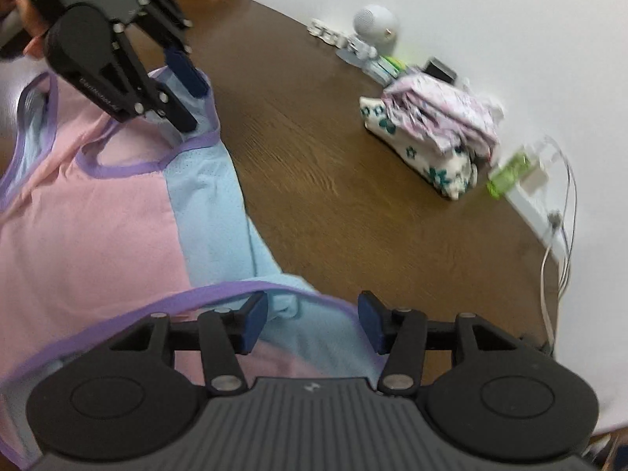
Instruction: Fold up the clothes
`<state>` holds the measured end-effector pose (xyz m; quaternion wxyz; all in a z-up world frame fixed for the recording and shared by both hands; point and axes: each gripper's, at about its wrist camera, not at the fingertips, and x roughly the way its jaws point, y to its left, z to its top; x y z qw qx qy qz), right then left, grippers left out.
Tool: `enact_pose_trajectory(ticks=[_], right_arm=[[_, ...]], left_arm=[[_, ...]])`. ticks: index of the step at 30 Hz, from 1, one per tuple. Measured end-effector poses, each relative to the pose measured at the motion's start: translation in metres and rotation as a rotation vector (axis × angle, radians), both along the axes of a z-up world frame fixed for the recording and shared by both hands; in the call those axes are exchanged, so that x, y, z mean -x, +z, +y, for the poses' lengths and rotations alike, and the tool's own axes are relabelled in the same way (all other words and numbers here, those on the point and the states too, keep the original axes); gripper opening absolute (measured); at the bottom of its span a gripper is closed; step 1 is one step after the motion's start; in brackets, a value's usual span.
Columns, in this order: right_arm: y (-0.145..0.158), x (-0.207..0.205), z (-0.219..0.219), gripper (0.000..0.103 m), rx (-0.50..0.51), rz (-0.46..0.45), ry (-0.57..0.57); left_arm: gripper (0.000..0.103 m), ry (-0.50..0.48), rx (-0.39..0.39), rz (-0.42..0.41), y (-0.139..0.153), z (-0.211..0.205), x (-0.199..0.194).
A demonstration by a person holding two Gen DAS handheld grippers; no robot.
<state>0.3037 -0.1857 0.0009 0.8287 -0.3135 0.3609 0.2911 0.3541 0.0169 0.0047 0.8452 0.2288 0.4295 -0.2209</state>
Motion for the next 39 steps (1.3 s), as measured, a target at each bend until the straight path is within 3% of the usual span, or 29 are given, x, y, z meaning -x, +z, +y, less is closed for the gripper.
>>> enact_pose_trajectory(ticks=[6, 8, 10, 14, 18, 21, 25, 28, 33, 39], right_arm=[[-0.005, -0.015, 0.023, 0.050, 0.109, -0.009, 0.184], [-0.006, -0.018, 0.025, 0.041, 0.107, 0.019, 0.230], [-0.007, -0.021, 0.027, 0.011, 0.115, 0.051, 0.255], [-0.006, -0.019, 0.025, 0.004, 0.097, 0.056, 0.266], [0.005, -0.026, 0.009, 0.004, -0.010, 0.024, 0.179], [0.011, -0.045, -0.007, 0.004, -0.118, 0.027, 0.045], [0.004, -0.081, -0.029, 0.004, -0.299, 0.106, -0.168], [-0.007, -0.102, -0.047, 0.004, -0.421, 0.166, -0.312], [0.001, -0.103, -0.075, 0.003, -0.630, 0.169, -0.369], [-0.001, -0.120, -0.086, 0.003, -0.713, 0.115, -0.479]], left_arm=[[0.027, 0.031, 0.042, 0.135, -0.012, -0.012, -0.022], [0.016, 0.059, 0.072, 0.177, -0.013, -0.010, -0.029], [0.005, 0.093, 0.080, 0.192, -0.013, -0.009, -0.033], [0.001, 0.134, 0.068, 0.134, -0.011, -0.009, -0.032], [0.001, 0.192, 0.126, 0.064, 0.002, -0.003, -0.033], [0.001, 0.258, 0.195, 0.031, 0.009, 0.005, -0.039], [0.001, 0.365, 0.270, 0.039, -0.003, 0.013, -0.053], [0.001, 0.410, 0.265, 0.027, -0.011, 0.017, -0.058], [0.001, 0.440, 0.329, -0.036, -0.001, 0.029, -0.052], [0.001, 0.530, 0.446, -0.105, 0.015, 0.050, -0.057]])
